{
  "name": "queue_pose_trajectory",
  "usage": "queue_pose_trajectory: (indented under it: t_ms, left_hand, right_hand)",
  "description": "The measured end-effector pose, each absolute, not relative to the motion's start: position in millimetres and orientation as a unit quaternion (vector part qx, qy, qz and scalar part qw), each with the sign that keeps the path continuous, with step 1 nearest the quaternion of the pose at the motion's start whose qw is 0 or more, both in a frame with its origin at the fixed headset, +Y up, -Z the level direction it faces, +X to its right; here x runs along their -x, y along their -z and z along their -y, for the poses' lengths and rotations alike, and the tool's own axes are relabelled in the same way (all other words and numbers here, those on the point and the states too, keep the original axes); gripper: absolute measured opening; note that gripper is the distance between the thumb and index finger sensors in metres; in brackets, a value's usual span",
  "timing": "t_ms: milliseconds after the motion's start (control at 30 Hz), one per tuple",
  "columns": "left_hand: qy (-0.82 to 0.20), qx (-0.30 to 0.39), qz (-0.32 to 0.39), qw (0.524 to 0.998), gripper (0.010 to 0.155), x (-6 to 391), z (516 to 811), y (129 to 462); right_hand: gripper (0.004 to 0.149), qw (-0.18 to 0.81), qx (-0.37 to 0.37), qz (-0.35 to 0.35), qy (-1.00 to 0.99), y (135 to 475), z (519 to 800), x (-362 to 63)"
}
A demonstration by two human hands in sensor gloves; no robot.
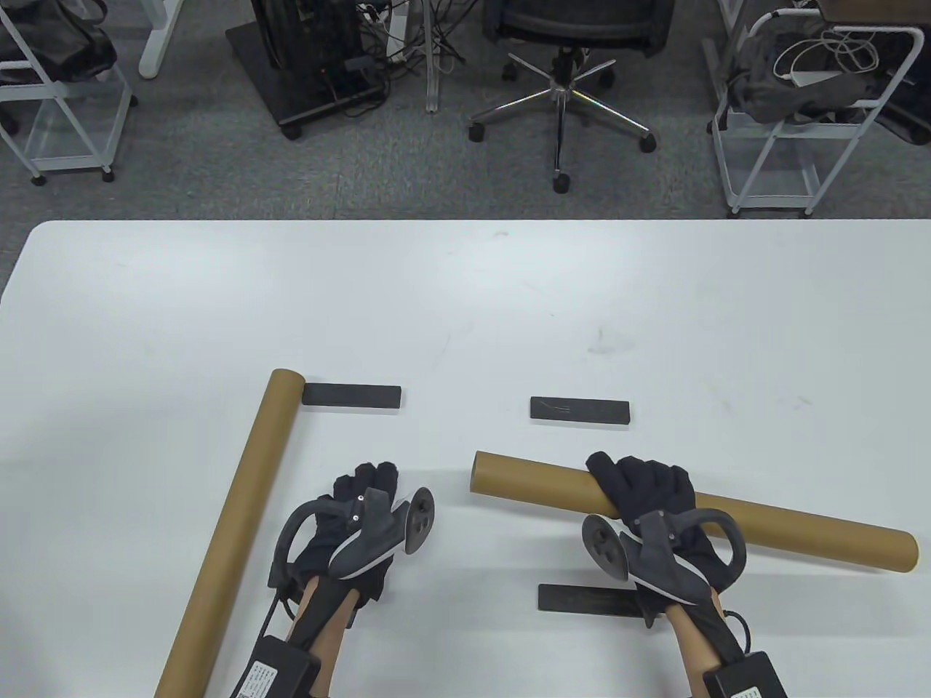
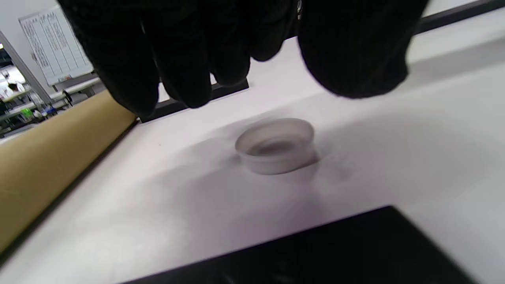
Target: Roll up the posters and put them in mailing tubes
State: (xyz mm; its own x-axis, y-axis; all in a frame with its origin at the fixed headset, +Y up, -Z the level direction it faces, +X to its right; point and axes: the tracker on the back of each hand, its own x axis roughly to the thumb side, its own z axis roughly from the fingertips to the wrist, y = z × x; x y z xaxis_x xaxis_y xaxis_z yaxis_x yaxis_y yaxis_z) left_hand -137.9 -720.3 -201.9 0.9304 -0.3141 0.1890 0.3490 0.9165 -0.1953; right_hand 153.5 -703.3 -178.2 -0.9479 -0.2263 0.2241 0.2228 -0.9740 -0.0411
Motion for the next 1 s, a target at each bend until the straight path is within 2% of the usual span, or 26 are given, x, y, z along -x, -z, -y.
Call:
queue_pose_trajectory:
  t_ms: [400, 567, 833, 933, 1000]
  left_hand:
    - [0.216, 0.174, 0.089, 0.957, 0.079, 132.3, 746.6, 210.8]
    - [0.213, 0.153, 0.099, 0.96, 0.07, 133.5, 746.3, 210.7]
    - [0.206, 0.14, 0.112, 0.962, 0.068, 137.4, 745.3, 209.3]
    - [0.142, 0.129, 0.112, 0.975, 0.068, 143.2, 737.6, 211.9]
    - [0.04, 0.127, 0.106, 0.985, 0.067, 150.1, 730.9, 214.1]
  right_hand:
    - [0.082, 0.114, 0.114, -0.001, 0.987, 179.1, 703.1, -153.7]
    - [0.083, 0.111, 0.114, 0.0, 0.987, 179.0, 703.2, -154.7]
    - [0.082, 0.116, 0.116, 0.004, 0.986, 178.8, 704.2, -153.6]
    - [0.083, 0.117, 0.115, 0.005, 0.987, 178.6, 703.7, -153.8]
    - [0.083, 0.116, 0.114, 0.005, 0.987, 178.9, 703.9, -153.9]
